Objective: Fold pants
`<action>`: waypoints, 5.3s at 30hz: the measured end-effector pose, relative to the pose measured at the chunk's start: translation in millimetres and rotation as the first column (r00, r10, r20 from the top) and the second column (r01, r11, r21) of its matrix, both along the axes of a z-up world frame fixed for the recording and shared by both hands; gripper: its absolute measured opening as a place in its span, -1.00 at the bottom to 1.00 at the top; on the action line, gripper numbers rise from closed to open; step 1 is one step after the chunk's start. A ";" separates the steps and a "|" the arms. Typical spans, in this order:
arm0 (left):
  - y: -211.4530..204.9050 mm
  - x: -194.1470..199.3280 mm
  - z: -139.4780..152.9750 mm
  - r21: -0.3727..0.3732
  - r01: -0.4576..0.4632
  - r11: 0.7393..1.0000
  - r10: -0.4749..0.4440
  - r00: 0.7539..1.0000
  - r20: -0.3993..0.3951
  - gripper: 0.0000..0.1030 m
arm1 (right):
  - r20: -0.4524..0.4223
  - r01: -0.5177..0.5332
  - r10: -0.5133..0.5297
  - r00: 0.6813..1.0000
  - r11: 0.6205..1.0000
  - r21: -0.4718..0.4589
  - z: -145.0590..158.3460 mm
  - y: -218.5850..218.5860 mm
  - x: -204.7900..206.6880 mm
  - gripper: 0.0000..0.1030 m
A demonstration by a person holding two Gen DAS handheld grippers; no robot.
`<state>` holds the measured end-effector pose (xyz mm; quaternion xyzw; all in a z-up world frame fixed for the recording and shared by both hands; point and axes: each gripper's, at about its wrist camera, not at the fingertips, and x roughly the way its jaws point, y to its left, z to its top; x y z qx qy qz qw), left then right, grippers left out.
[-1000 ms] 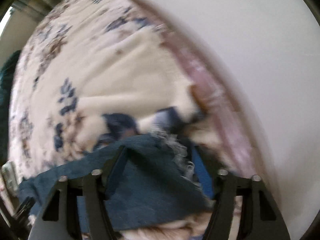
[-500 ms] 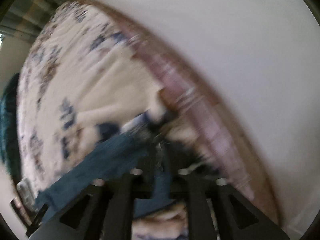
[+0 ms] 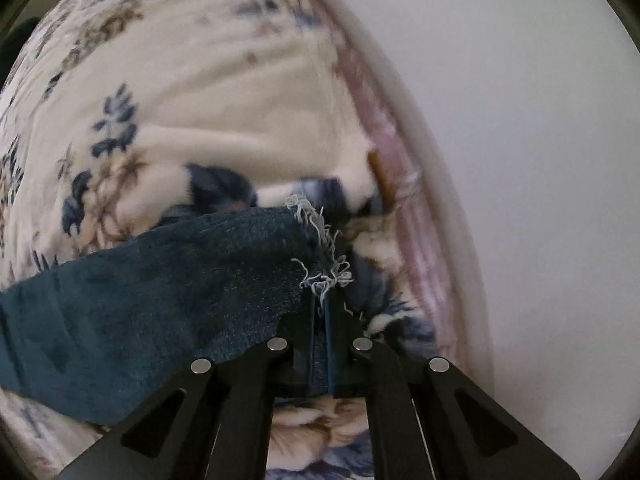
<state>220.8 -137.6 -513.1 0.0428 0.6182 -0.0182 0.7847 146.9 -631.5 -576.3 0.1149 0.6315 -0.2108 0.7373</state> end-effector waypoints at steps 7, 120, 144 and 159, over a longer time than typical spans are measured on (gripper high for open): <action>21.4 0.6 -0.7 0.017 -0.034 0.999 0.034 0.999 0.005 0.53 | 0.172 0.066 -0.055 0.984 0.996 -0.061 50.1 10.6 -28.2 -0.93; 134.1 22.7 -16.8 -0.234 0.129 0.964 -0.146 0.987 -0.059 0.25 | 0.056 0.071 -0.092 0.994 0.952 0.297 -7.3 338.7 32.0 0.19; 301.2 -2.9 41.6 -0.186 -0.186 0.965 0.175 0.982 -0.071 0.62 | -0.024 -0.153 0.155 0.988 0.986 0.065 -5.7 419.1 60.3 0.77; 495.9 -71.1 -23.8 -0.620 -0.632 0.465 0.623 0.731 -0.279 0.84 | -0.034 -0.289 0.296 0.955 0.948 0.135 -20.9 542.5 79.9 0.79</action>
